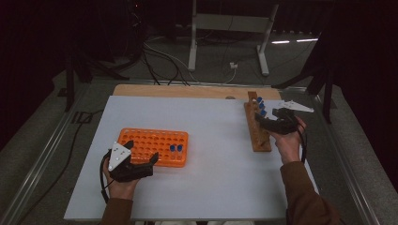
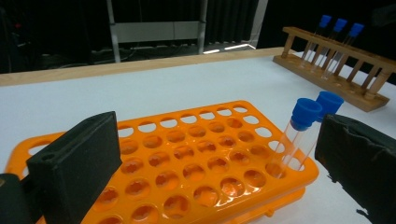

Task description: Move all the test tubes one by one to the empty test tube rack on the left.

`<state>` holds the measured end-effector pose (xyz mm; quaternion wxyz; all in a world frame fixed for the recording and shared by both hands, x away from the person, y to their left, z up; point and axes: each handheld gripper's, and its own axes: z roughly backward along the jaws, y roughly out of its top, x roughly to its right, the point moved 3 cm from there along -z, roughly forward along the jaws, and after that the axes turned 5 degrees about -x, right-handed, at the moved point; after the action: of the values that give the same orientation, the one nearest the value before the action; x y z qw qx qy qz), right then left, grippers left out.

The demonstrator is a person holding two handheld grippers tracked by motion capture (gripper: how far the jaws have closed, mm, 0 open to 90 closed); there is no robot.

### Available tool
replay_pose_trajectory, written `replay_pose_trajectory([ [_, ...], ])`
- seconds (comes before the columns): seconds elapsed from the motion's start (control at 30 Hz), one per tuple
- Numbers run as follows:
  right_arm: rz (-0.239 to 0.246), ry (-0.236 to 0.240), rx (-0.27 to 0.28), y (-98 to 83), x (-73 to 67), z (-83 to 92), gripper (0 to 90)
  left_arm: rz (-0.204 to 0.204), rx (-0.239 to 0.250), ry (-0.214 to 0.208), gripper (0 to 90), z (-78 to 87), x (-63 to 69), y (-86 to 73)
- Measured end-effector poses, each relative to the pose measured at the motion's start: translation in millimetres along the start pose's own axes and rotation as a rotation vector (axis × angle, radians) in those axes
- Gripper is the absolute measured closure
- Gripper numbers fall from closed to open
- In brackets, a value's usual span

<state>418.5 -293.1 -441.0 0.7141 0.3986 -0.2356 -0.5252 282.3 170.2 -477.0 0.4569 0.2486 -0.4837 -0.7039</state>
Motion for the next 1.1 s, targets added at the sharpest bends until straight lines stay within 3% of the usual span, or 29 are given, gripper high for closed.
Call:
replay_pose_trajectory([
  [0.13, -0.008, -0.027, -0.002, -4.0, -0.4, -11.4, 31.2, -0.001, 0.001, -0.004, 1.3, 0.1, 0.8, 0.0],
  [0.3, -0.033, -0.048, -0.004, -7.4, 5.2, -20.9, 50.8, -0.001, -0.003, -0.004, 1.3, 0.4, -0.5, -1.1],
  [0.53, -0.002, -0.064, -0.036, -11.2, 8.7, -30.5, 67.3, 0.002, -0.005, -0.005, 1.4, 0.8, -1.3, -1.5],
  [0.77, 0.042, -0.072, -0.048, -9.8, 8.7, -34.2, 74.1, 0.004, -0.003, -0.005, 1.4, 1.3, -1.3, -1.6],
  [1.1, 0.040, -0.078, -0.069, -11.1, 8.4, -39.3, 75.7, 0.003, 0.002, -0.003, 2.1, 2.1, -1.3, -1.6],
])
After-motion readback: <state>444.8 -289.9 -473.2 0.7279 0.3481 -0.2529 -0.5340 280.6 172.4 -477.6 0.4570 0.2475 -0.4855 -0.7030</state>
